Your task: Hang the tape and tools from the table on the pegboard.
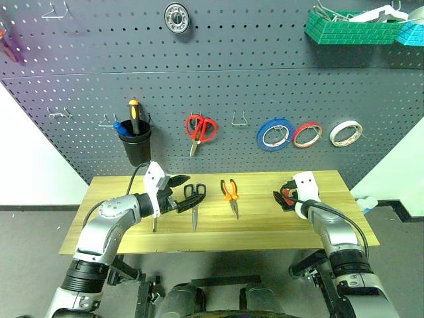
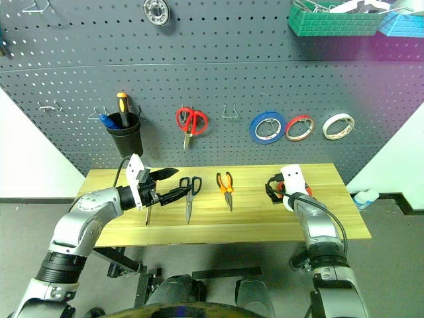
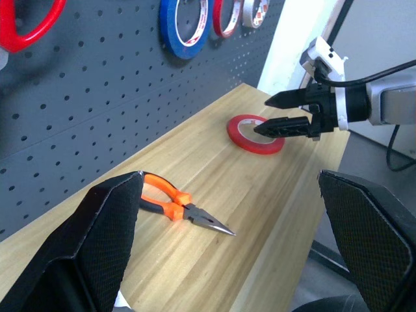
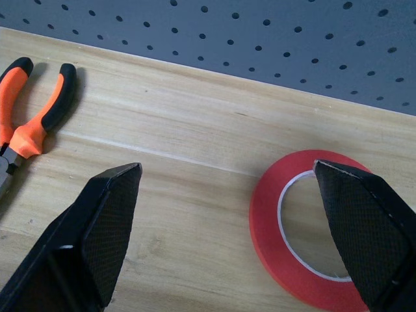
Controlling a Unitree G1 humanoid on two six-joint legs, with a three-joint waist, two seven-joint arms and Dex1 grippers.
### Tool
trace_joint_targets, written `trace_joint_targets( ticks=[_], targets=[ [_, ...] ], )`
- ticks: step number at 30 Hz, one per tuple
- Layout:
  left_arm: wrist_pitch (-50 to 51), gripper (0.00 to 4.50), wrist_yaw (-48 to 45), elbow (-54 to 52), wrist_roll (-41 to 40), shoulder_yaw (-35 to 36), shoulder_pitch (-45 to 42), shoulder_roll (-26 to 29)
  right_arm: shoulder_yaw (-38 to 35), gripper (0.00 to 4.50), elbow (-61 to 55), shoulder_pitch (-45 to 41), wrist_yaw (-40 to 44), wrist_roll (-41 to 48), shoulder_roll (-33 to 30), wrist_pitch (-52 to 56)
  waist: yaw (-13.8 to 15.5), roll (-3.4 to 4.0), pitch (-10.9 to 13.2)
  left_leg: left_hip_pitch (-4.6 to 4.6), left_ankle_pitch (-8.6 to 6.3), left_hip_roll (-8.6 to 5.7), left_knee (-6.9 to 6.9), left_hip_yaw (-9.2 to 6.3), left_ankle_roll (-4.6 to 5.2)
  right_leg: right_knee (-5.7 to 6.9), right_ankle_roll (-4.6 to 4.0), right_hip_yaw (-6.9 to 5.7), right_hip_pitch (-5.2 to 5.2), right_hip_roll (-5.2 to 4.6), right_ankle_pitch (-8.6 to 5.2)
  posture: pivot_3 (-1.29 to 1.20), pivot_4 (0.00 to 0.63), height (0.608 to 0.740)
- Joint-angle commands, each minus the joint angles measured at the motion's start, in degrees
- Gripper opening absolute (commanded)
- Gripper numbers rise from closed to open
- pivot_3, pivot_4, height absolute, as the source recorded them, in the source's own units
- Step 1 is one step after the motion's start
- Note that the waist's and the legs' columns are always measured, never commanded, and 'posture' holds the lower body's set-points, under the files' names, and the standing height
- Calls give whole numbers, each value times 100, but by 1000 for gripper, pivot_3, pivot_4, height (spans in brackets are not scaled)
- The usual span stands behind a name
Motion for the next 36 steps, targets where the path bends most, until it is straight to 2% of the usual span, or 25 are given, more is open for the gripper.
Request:
trace_joint_targets(
  ticks=[1, 19, 28, 36],
  targets=[
    [-121, 4487, 8, -14, -10, 87, -174, -13, -75, 4439, -131, -108, -57, 59, 47, -126, -3, 0, 0, 0, 0, 0, 0, 0, 0, 0, 0, 0, 0, 0, 0, -49, 0, 740],
    [24, 4487, 56, -229, -97, 93, -282, 39, -218, 4439, -386, -142, -146, 99, -43, -28, -9, 0, 0, 0, 0, 0, 5, 0, -1, 4, 0, 1, 0, 0, 0, -48, 3, 740],
    [287, 4487, 155, -708, -170, 110, 36, 112, -178, 4439, -916, 98, -65, 133, -110, 362, -7, 24, 117, 3, 8, 3, 2, 0, 16, 3, -15, 6, 2, -3, -8, -39, 94, 740],
    [505, 4487, 293, -976, -236, 78, 116, 86, -224, 4439, -849, 85, 34, 112, -299, 498, -1, 15, 362, -1, 10, 4, -1, 0, 20, -4, -16, 6, 0, -4, -8, -37, 136, 740]
  ],
)
